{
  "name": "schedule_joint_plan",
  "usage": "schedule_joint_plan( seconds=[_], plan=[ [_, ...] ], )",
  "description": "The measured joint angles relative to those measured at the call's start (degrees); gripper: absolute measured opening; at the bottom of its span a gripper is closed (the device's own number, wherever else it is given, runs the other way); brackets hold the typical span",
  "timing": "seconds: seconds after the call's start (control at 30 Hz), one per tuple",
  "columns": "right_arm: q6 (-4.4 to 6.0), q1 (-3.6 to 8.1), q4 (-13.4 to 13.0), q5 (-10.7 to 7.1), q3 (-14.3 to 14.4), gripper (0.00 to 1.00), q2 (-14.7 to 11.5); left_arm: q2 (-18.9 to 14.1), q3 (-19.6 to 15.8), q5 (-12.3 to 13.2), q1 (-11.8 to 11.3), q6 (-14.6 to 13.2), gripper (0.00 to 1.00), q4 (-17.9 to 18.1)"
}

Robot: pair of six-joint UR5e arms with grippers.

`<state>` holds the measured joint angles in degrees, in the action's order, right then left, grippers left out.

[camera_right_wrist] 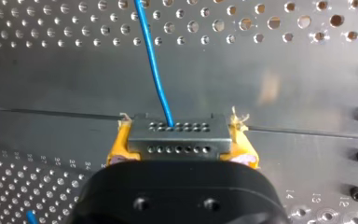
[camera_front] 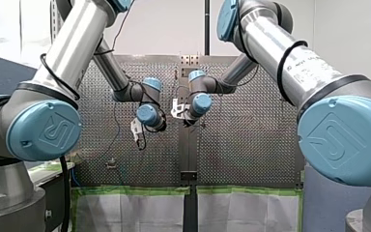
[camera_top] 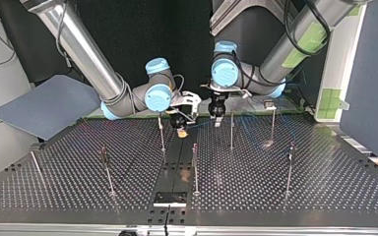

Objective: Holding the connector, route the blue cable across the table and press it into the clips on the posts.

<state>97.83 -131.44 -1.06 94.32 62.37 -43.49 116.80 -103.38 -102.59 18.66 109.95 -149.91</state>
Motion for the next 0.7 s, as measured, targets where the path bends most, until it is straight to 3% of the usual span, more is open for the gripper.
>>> schedule_joint_plan(
  seconds=[0.37,0.67,0.7],
  plan=[
    [0.1,0.07,-0.1,0.0,0.0,0.0,0.0,3.8,4.8,1.8,-0.6,0.2,1.0,0.0],
    [0.05,0.08,-0.1,-0.01,0.0,0.0,0.0,6.7,6.8,0.7,-0.6,0.1,1.0,-1.0],
    [0.04,0.08,-0.1,-0.02,0.0,0.0,0.0,6.8,6.9,0.4,-0.6,-0.1,0.85,-1.2]
  ],
)
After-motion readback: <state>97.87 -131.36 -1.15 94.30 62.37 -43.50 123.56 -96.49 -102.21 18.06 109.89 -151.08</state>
